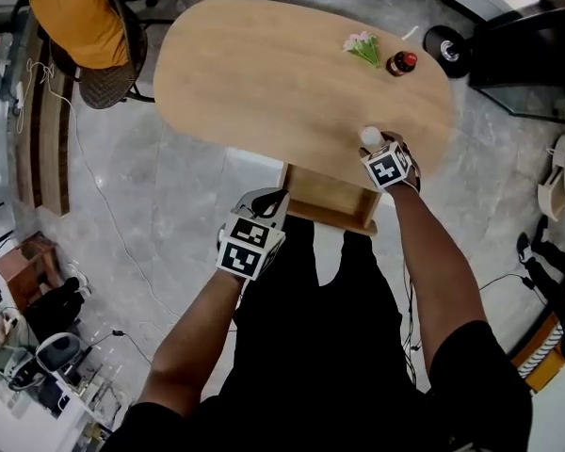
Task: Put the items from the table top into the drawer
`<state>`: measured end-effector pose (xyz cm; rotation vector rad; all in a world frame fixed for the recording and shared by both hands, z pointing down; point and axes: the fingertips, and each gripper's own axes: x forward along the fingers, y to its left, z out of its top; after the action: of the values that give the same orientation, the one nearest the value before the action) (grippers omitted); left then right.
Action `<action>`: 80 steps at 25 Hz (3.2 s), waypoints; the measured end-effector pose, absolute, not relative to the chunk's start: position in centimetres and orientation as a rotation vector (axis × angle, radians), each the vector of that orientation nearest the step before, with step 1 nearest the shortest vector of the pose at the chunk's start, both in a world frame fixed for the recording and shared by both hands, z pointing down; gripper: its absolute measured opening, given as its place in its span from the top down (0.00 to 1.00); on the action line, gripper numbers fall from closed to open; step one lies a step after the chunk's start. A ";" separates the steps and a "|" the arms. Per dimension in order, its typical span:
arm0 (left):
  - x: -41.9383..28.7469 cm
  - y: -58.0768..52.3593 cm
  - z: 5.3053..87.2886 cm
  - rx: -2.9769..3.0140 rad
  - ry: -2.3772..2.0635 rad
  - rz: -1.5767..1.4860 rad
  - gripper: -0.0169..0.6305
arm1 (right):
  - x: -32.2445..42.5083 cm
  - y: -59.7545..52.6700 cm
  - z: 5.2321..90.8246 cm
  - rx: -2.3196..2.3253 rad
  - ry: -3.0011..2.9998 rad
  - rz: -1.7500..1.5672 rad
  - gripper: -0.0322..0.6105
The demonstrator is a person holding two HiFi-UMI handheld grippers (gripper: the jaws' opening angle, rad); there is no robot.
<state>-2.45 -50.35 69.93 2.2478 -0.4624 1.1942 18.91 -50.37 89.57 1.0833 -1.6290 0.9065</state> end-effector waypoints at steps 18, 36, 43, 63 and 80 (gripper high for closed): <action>-3.9 -51.0 70.8 2.221 -0.409 1.238 0.97 | 19.9 -51.9 92.0 1.150 -1.534 0.985 0.53; -1.0 -39.2 63.2 2.231 -0.786 1.050 0.97 | 18.8 -38.8 84.2 0.939 -1.792 0.796 0.54; -3.9 -34.2 63.5 2.145 -0.828 1.037 0.97 | 14.4 -31.1 85.0 0.869 -1.806 0.854 0.54; -12.2 -27.7 72.1 1.980 -0.735 1.077 0.97 | 7.6 -32.8 103.5 0.808 -1.625 0.661 0.54; -14.3 -30.1 68.7 2.071 -0.714 0.969 0.97 | 7.1 -30.3 98.8 0.812 -1.546 0.706 0.52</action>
<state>-14.30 -30.12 68.66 2.0707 -0.7138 0.9693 7.11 -30.31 98.83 0.8121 -1.5461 0.7061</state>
